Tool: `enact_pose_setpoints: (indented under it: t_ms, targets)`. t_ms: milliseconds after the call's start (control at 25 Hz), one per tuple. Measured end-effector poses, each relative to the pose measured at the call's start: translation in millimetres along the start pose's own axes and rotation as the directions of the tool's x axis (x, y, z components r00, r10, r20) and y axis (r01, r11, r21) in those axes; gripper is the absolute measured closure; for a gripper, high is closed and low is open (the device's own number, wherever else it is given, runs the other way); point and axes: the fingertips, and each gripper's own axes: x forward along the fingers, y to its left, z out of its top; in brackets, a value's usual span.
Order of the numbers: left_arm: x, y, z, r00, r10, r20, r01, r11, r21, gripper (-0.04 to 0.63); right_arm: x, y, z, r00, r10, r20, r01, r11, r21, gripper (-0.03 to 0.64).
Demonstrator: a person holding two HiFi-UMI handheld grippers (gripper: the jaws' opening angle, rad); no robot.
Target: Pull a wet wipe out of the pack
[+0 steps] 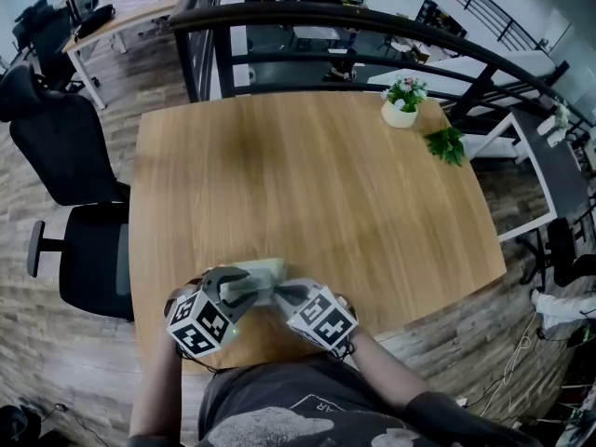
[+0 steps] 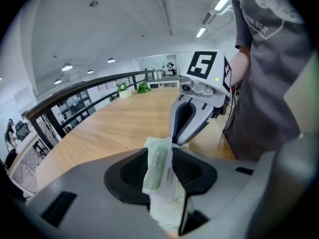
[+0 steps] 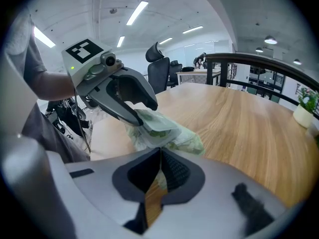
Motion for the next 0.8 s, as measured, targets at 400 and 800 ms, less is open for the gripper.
enact_pose_setpoints:
  t_ms: [400,800]
  targets:
    - [-18,62,-6,0.929,0.371,0.015,-0.369,0.927,-0.064,0.469,0,0,0,1.0,0.004,-0.003,-0.004,1.0,0.002,0.589]
    - [-4,102,-35,0.857,0.491,-0.155,-0.514,0.835,-0.197,0.469,0,1,-1,1.0,0.014,-0.013,-0.014,1.0,0.004,0.588]
